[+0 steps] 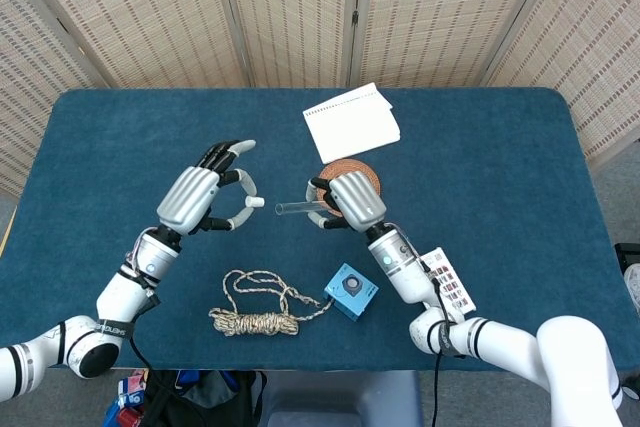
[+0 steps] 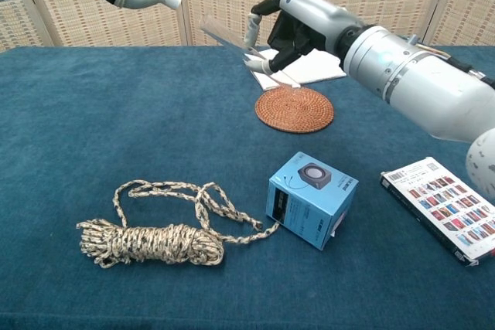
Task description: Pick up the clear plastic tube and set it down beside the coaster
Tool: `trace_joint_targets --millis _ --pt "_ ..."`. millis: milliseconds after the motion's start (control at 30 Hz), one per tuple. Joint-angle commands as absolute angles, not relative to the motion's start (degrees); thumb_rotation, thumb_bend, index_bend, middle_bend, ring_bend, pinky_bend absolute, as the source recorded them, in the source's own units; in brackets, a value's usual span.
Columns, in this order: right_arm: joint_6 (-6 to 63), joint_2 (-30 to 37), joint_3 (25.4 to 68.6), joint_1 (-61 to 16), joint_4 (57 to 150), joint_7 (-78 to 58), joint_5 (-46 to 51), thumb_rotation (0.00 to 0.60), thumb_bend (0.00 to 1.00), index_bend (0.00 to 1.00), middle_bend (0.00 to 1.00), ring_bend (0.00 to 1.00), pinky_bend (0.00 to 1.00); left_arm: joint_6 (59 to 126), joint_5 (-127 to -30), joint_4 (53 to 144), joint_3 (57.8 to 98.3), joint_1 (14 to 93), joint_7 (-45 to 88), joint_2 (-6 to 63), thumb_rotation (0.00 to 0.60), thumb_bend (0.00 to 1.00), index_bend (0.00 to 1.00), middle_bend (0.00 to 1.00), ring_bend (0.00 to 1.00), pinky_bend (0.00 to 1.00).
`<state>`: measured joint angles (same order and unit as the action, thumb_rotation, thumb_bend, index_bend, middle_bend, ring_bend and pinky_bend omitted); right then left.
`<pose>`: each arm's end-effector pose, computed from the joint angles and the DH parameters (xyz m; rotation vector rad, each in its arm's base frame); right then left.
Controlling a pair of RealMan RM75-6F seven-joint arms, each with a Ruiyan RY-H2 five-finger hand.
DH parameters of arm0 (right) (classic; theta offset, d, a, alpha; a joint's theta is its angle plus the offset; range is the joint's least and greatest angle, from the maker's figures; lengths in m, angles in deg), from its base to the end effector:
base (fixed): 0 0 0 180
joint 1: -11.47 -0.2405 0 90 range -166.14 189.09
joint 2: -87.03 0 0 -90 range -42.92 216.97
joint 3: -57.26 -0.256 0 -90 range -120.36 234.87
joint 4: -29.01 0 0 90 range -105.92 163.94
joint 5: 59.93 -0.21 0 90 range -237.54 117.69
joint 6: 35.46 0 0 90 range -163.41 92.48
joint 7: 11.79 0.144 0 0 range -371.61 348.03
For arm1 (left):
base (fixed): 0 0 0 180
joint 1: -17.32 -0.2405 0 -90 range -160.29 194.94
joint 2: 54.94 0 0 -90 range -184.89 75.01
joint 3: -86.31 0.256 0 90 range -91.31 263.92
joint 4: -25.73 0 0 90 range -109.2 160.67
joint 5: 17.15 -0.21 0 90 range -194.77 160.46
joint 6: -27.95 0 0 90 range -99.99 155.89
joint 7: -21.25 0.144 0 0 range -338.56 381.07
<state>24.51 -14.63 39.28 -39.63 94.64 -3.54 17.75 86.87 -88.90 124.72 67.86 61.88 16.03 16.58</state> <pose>-0.0698 -0.3918 -0.0320 1.7460 -1.0104 1.4737 -0.0802 0.3623 0.0967 -1.7455 -1.0465 -1.4510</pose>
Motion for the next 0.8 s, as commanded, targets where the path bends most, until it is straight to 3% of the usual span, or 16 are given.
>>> trace_joint_targets --millis 33,800 --pt "24.7 -15.1 39.0 -40.0 94.0 -3.2 17.7 0.600 1.00 0.76 1.00 1.00 1.00 87.0 -88.6 125.1 67.8 62.2 16.6 17.0 0.600 0.44 0.57 0.07 0.00 0.00" --pt "25.2 -16.0 38.7 -41.0 93.3 -2.4 17.8 0.600 1.00 0.76 1.00 1.00 1.00 86.7 -87.4 124.9 68.3 63.8 19.6 18.7 0.600 0.44 0.57 0.07 0.00 0.00"
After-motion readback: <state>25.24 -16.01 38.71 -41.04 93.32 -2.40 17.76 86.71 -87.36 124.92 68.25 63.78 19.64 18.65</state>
